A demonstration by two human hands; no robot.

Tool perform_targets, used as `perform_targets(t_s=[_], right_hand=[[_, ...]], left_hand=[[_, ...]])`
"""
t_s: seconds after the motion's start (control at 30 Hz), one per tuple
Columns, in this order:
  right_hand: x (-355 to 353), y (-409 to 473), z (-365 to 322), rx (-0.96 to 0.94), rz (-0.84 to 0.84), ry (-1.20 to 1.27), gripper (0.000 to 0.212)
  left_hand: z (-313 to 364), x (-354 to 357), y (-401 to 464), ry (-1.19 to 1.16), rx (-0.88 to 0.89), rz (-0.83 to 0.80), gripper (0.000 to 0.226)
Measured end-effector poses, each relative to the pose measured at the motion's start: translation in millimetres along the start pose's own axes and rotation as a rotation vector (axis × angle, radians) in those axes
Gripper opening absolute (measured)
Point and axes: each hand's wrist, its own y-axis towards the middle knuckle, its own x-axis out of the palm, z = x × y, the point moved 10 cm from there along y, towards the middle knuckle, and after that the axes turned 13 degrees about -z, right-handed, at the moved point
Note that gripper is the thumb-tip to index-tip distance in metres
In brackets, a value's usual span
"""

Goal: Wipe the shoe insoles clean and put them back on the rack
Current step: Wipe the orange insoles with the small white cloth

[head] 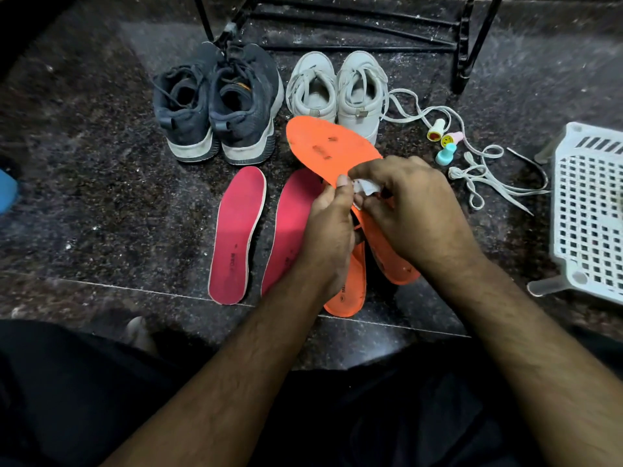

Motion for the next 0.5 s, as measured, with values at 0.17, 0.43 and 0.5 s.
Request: perform_targets(t_s=[0.17, 0.43, 0.5], right_hand=[[0.4, 1.9, -0.7, -0.006, 0.011, -0.066, 0.021], [10.4, 1.3, -3.6, 0.053, -0.071, -0.102, 0.017], [9.8, -1.3, -2.1, 0.085, -0.062, -0.097, 0.018]], left_hand=[[4.3, 4.5, -2.1, -0.041, 0.027, -0.015, 0.035], [2.8, -3.1, -5.2, -0.134, 0.044, 0.049, 0.024], [-0.5, -2.5, -5.2, -0.149, 0.041, 0.054, 0.025]])
